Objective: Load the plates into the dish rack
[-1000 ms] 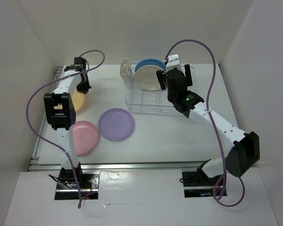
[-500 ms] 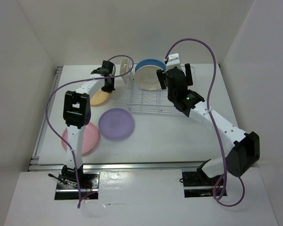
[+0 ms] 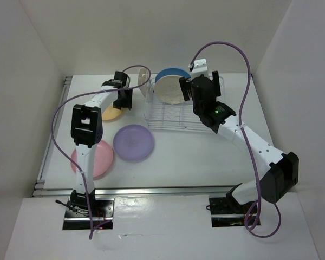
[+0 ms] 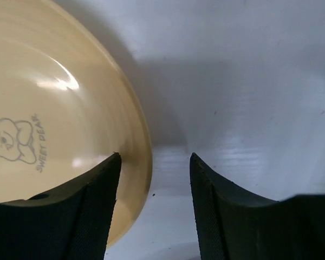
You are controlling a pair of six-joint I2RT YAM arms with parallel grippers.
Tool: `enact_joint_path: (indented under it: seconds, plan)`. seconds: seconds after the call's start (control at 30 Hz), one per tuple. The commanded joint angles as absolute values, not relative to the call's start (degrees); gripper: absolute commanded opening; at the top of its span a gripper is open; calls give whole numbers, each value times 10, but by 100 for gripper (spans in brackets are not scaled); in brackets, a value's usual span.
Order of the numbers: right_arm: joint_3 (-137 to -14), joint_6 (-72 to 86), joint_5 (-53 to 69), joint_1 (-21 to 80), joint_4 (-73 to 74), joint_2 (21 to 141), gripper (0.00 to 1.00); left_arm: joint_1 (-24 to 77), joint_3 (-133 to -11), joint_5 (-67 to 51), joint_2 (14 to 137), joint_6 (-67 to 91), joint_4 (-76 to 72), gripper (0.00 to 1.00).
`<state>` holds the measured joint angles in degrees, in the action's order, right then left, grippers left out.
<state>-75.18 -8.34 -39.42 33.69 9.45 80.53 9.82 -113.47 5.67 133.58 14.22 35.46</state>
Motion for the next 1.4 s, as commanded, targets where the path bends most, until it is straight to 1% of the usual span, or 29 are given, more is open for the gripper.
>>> enact_joint_path:
  seconds: [0.0,0.1,0.17,0.27,0.3,0.43,0.5,0.53,0.57,0.6,0.63,0.73,0.83,0.97,1.23,1.27,1.37]
  plan:
    - [-771,-74,-388,333,90,801,100,100,-1111,18,1312,134,331,61]
    - [-764,-74,-388,333,90,795,100,100,-1149,58,1312,127,366,61]
    - [-764,-69,-388,333,97,795,100,100,-1168,82,1273,111,380,59]
    - [-764,-62,-388,333,104,795,100,89,-1163,51,1215,86,352,61]
    - [-764,-62,-388,333,104,800,100,79,-1173,27,1192,86,352,64]
    - [-764,-56,-377,333,104,814,100,48,-1180,18,1152,91,352,64]
    - [-777,-56,-377,333,104,821,100,33,-1167,50,1139,83,357,64]
    - [-777,-61,-377,333,104,821,100,26,-1153,61,1125,77,335,70]
    - [-777,-62,-377,333,98,821,100,15,-1107,61,1120,68,316,70]
    - [-777,-62,-377,333,98,821,100,0,-1087,51,1120,68,298,70]
    - [-777,-62,-372,333,98,821,100,-35,-1073,0,1131,60,279,70]
    - [-782,-62,-372,333,98,827,100,-86,-1057,-73,1165,60,266,65]
    - [-782,-62,-372,333,109,827,100,-112,-1057,-111,1213,54,258,63]
    - [-787,-62,-382,333,120,822,100,-133,-1099,-170,1280,29,277,60]
    - [-832,-62,-388,333,143,839,100,-133,-1104,-192,1344,29,270,60]
    - [-832,-62,-388,333,143,845,100,-133,-1099,-200,1349,29,270,59]
    - [-843,-62,-382,333,143,856,100,-133,-1086,-200,1355,29,265,32]
